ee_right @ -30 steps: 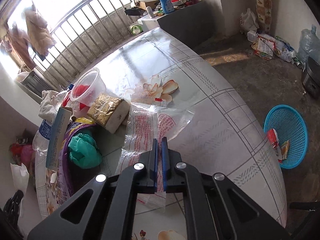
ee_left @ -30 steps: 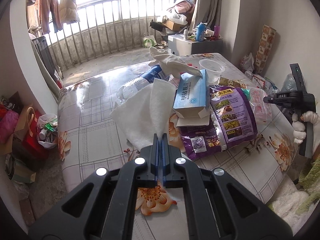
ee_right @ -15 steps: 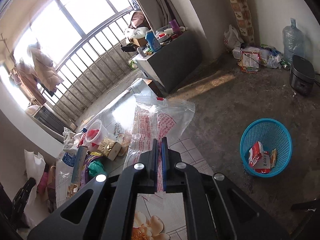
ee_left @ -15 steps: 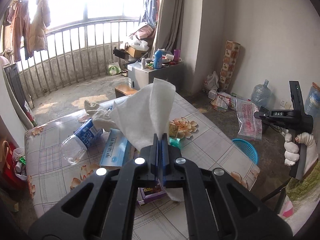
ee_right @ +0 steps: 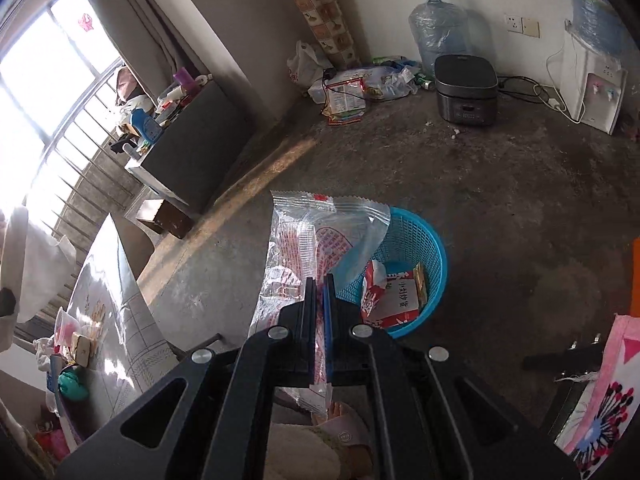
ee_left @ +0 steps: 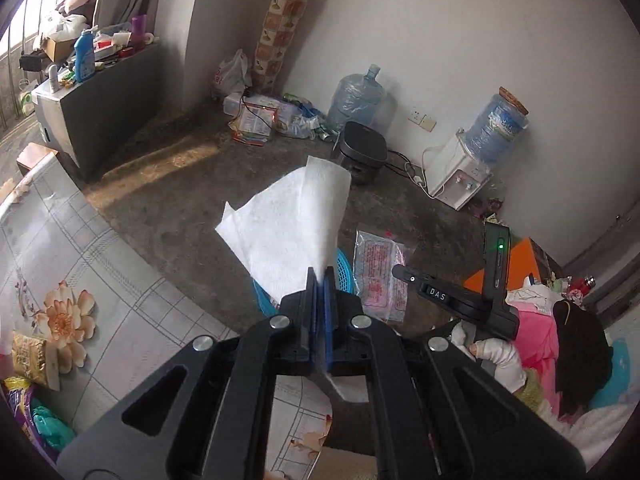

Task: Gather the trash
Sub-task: 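Carry both items over the blue basket and open both tools, then move both tools back over the table toward the white glove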

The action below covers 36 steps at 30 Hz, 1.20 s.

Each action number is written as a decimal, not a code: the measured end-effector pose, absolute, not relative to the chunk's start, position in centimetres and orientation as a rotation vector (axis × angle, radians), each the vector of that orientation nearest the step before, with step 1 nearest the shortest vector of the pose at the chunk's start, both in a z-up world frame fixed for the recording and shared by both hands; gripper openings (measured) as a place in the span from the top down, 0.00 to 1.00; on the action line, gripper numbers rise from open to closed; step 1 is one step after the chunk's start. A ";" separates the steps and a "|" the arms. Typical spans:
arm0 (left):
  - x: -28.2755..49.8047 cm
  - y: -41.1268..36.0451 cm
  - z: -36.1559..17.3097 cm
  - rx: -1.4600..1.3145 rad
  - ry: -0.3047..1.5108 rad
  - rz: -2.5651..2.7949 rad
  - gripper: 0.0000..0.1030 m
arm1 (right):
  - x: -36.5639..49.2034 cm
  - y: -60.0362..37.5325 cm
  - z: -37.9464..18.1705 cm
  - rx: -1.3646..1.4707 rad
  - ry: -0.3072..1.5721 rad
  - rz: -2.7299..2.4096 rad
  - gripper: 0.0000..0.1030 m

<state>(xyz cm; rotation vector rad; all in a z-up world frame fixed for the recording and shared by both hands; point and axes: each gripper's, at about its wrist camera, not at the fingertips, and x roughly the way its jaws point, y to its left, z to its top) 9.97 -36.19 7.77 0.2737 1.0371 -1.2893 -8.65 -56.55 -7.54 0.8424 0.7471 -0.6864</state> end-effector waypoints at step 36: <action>11.1 -53.6 -3.1 0.417 1.058 -1.409 0.38 | -6.8 -66.9 -18.5 0.958 0.715 -0.930 0.59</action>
